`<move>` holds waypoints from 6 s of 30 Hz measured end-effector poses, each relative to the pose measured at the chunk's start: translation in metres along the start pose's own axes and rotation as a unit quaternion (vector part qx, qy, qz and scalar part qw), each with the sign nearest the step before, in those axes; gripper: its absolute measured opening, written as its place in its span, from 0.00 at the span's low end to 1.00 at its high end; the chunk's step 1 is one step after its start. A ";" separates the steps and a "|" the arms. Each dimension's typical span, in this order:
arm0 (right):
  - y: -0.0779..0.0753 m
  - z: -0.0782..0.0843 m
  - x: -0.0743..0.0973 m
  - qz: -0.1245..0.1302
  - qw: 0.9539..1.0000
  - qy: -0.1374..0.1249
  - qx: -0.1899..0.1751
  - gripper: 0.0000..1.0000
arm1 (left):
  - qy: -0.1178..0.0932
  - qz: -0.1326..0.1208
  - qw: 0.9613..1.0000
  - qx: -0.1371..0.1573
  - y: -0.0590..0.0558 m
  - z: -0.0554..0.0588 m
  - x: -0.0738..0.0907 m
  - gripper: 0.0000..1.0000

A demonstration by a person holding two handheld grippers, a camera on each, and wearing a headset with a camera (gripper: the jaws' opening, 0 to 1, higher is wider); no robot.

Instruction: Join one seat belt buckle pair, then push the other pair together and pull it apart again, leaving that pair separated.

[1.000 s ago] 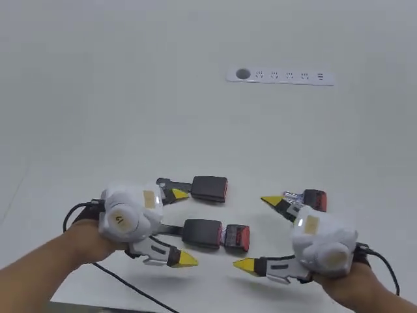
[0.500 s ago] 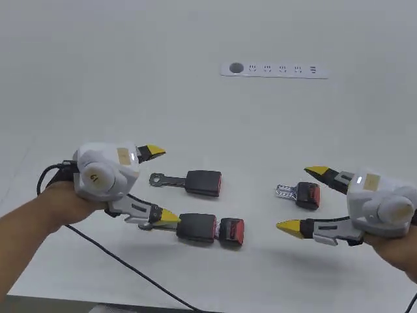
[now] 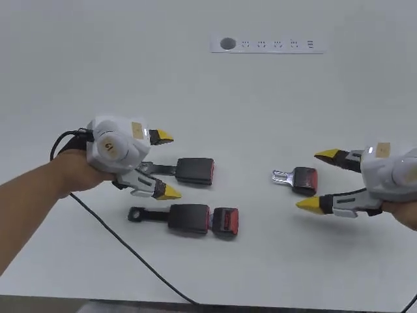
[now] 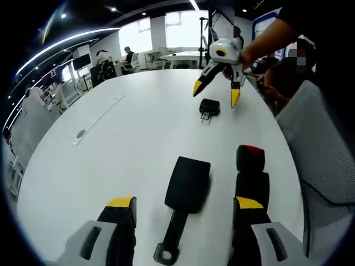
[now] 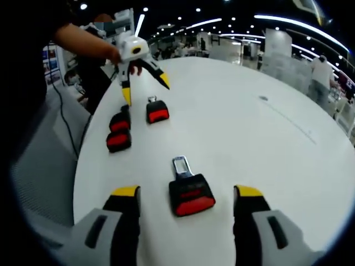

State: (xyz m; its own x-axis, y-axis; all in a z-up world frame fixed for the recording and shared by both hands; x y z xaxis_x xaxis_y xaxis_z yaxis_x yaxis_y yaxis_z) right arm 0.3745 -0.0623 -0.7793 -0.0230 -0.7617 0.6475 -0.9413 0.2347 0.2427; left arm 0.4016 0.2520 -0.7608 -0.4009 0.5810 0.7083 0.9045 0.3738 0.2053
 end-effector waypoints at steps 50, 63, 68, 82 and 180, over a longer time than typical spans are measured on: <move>-0.010 0.017 -0.004 -0.086 0.994 0.009 0.070 0.36 | 0.009 0.077 0.996 -0.051 -0.004 0.008 -0.037 0.34; -0.006 -0.003 -0.033 -0.101 0.992 -0.019 0.071 0.35 | 0.013 0.079 0.996 -0.044 -0.005 0.009 -0.036 0.34; -0.004 -0.014 -0.049 -0.099 0.992 -0.027 0.068 0.35 | 0.016 0.079 0.996 -0.046 -0.004 0.009 -0.037 0.34; 0.008 -0.043 -0.092 -0.114 0.991 -0.043 0.065 0.35 | 0.021 0.081 0.995 -0.052 -0.002 0.008 -0.038 0.34; 0.003 -0.089 -0.133 -0.087 0.988 0.091 0.093 0.36 | 0.036 0.099 0.991 -0.084 -0.002 0.004 -0.040 0.34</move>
State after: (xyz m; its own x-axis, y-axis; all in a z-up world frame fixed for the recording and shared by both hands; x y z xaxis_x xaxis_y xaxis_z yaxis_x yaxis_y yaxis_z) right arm 0.4047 0.0934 -0.8003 0.1888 -0.6557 0.7310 -0.9718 -0.0175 0.2353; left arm 0.4156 0.2309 -0.7927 -0.2069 0.5754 0.7913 0.9783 0.1277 0.1629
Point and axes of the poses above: the centre of the closed fingertips' face, and the gripper's own axes: x roughly backward along the fingers, y roughly to its left, z roughly out of its underside, the point moved 7 cm from there along x, roughly backward along the fingers, and after that the axes turned 15 degrees about -z, right-handed, at the moved point
